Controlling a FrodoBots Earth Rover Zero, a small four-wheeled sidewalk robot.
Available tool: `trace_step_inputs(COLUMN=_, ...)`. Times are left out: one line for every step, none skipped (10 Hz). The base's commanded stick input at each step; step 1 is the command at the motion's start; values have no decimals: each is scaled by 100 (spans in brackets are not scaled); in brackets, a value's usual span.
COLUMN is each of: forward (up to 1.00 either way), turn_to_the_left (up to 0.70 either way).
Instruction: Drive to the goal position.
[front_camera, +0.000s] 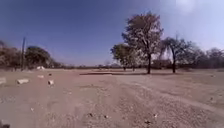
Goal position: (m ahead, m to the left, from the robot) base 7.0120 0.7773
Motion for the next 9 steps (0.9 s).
trace_step_inputs(forward=50, turn_to_the_left=50)
trace_step_inputs(forward=50, turn_to_the_left=50)
trace_step_inputs(forward=50, turn_to_the_left=43)
trace_step_inputs(forward=50, turn_to_the_left=0)
trace_step_inputs(forward=50, turn_to_the_left=0)
trace_step_inputs(forward=50, turn_to_the_left=0)
trace_step_inputs(forward=50, turn_to_the_left=0)
trace_step_inputs(forward=50, turn_to_the_left=0)
trace_step_inputs(forward=50, turn_to_the_left=0)
